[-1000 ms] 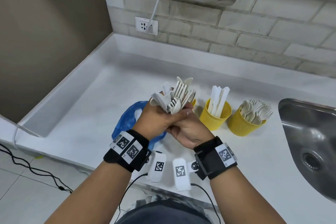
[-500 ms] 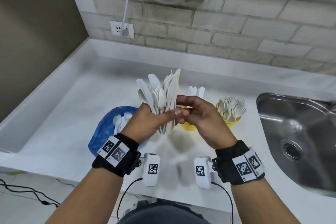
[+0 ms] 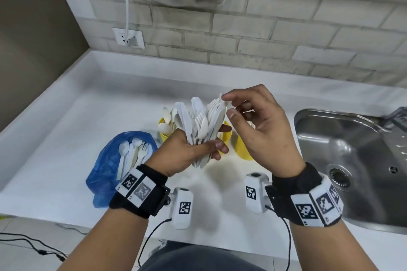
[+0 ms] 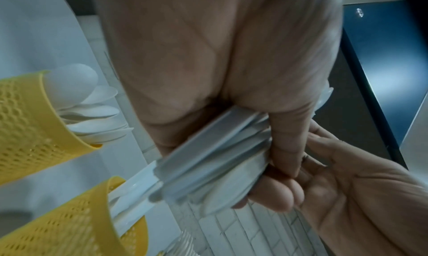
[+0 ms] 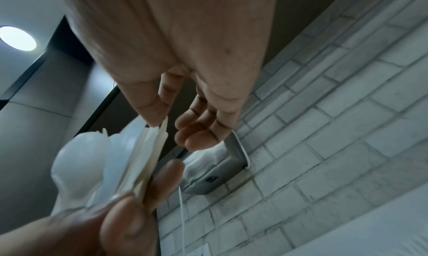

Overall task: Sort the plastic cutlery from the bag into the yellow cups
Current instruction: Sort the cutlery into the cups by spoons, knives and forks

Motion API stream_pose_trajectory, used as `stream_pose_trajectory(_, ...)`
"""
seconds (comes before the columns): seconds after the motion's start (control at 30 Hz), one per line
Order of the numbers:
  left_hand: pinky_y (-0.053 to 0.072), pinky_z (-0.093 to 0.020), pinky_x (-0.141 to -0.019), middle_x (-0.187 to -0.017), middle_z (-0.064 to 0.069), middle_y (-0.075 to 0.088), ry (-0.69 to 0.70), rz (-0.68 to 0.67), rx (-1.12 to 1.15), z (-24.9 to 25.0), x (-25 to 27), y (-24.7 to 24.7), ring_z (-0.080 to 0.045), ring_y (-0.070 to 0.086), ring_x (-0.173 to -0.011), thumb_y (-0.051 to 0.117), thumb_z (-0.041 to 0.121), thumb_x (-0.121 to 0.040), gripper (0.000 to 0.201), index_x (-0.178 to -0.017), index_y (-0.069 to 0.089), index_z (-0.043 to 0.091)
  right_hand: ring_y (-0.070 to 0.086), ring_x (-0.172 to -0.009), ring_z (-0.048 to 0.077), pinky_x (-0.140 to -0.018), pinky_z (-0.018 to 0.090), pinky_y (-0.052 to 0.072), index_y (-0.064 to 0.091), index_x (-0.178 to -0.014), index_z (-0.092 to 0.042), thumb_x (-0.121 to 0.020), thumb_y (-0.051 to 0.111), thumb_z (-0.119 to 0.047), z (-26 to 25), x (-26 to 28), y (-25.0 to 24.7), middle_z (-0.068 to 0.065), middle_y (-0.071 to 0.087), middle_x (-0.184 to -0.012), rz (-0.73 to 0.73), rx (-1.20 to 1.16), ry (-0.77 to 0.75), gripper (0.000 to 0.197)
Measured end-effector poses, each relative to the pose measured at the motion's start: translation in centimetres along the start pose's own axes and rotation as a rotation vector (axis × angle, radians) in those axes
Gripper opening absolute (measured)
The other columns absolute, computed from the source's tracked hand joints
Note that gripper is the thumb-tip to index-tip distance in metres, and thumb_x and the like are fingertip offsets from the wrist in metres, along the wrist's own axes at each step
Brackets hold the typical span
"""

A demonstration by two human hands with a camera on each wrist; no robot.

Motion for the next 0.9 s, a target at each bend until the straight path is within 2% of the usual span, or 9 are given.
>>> stream_pose_trajectory(0.07,0.056,-0.028,-0.08,-0.097,-0.012,0.077,0.0,0.009,-0.009,0.0,0.0,0.2,-0.024,0.07,-0.083,0.064,0.009,-0.098,0.028,-0.126,0.068,0.013,0.06,-0.082,0.011,-0.076,0.01,0.048,0.073,-0.114,-0.013,-0.094,0.067,0.005,0.2,0.0,-0.6,0.007,0.056,-0.105,-0.041,0.066,-0.016,0.028)
stream_pose_trajectory(0.17,0.055,-0.026,-0.08,-0.1,-0.013,0.078,0.001,0.022,-0.023,-0.2,0.1,0.4,-0.023,0.072,-0.086,0.065,0.008,-0.098,0.029,-0.126,0.068,0.014,0.06,-0.08,0.016,-0.077,0.015,0.048,0.073,-0.118,-0.017,-0.094,0.07,-0.001,0.4,0.0,-1.4,0.007,0.056,-0.105,-0.102,0.107,-0.037,0.029)
stream_pose_trajectory(0.3,0.055,-0.024,-0.078,-0.098,-0.01,0.078,0.003,0.014,-0.024,-0.4,0.0,1.3,-0.021,0.073,-0.083,0.065,0.006,-0.097,0.027,-0.124,0.068,0.008,0.06,-0.073,0.019,-0.073,0.015,0.046,0.073,-0.119,-0.021,-0.093,0.073,-0.008,0.3,0.1,-2.5,0.004,0.057,-0.099,-0.131,0.227,-0.076,0.03)
stream_pose_trajectory(0.37,0.056,-0.025,-0.077,-0.097,-0.008,0.079,0.009,0.0,-0.014,-0.3,-0.1,2.0,-0.021,0.072,-0.082,0.065,0.004,-0.097,0.023,-0.119,0.069,0.01,0.06,-0.071,0.018,-0.071,0.015,0.046,0.073,-0.117,-0.023,-0.092,0.074,-0.011,0.5,0.2,-2.9,0.001,0.058,-0.093,-0.135,0.265,-0.071,0.028)
stream_pose_trajectory(0.57,0.054,-0.034,-0.082,-0.102,-0.015,0.076,-0.004,-0.083,0.067,-1.0,-0.2,4.1,-0.029,0.069,-0.081,0.065,0.015,-0.095,0.034,-0.128,0.065,0.013,0.06,-0.07,0.013,-0.069,0.015,0.046,0.073,-0.112,-0.018,-0.092,0.075,-0.007,1.3,1.1,-4.5,0.0,0.062,-0.085,-0.091,0.142,-0.003,0.023)
stream_pose_trajectory(0.67,0.053,-0.034,-0.082,-0.104,-0.017,0.076,-0.004,-0.108,0.1,-1.0,-0.2,4.9,-0.03,0.069,-0.081,0.065,0.015,-0.095,0.035,-0.13,0.065,0.014,0.066,-0.073,0.015,-0.072,0.029,0.054,0.068,-0.115,-0.021,-0.092,0.073,-0.007,1.8,1.5,-4.9,-0.002,0.066,-0.084,-0.041,0.019,0.061,0.027)
stream_pose_trajectory(0.77,0.054,-0.03,-0.078,-0.104,-0.016,0.076,-0.008,-0.11,0.097,-0.8,-0.4,5.5,-0.027,0.069,-0.079,0.065,0.014,-0.095,0.036,-0.131,0.063,0.013,0.071,-0.076,0.03,-0.076,0.052,0.06,0.061,-0.114,-0.026,-0.093,0.073,-0.013,2.3,1.6,-5.4,0.003,0.07,-0.084,0.043,-0.078,0.139,0.028)
stream_pose_trajectory(0.83,0.054,-0.029,-0.077,-0.104,-0.015,0.077,-0.007,-0.109,0.089,-0.7,-0.4,5.8,-0.027,0.069,-0.079,0.065,0.016,-0.094,0.036,-0.13,0.062,0.012,0.071,-0.074,0.034,-0.073,0.056,0.059,0.065,-0.104,-0.022,-0.091,0.075,-0.019,2.5,1.7,-5.7,0.004,0.071,-0.084,0.063,-0.067,0.164,0.016)
stream_pose_trajectory(0.9,0.055,-0.031,-0.078,-0.106,-0.016,0.076,-0.001,-0.111,0.087,-0.6,-0.5,6.0,-0.028,0.07,-0.079,0.066,0.018,-0.094,0.036,-0.13,0.063,0.015,0.071,-0.073,0.033,-0.071,0.055,0.059,0.069,-0.094,-0.019,-0.091,0.076,-0.02,2.7,1.6,-5.8,0.004,0.072,-0.083,0.058,-0.037,0.18,0.007)
Point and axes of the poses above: each hand's wrist, its own x-axis away from the middle knuckle, its own y-axis out of the palm, z = x × y, the point moved 5 cm from there along -x, towards the middle knuckle
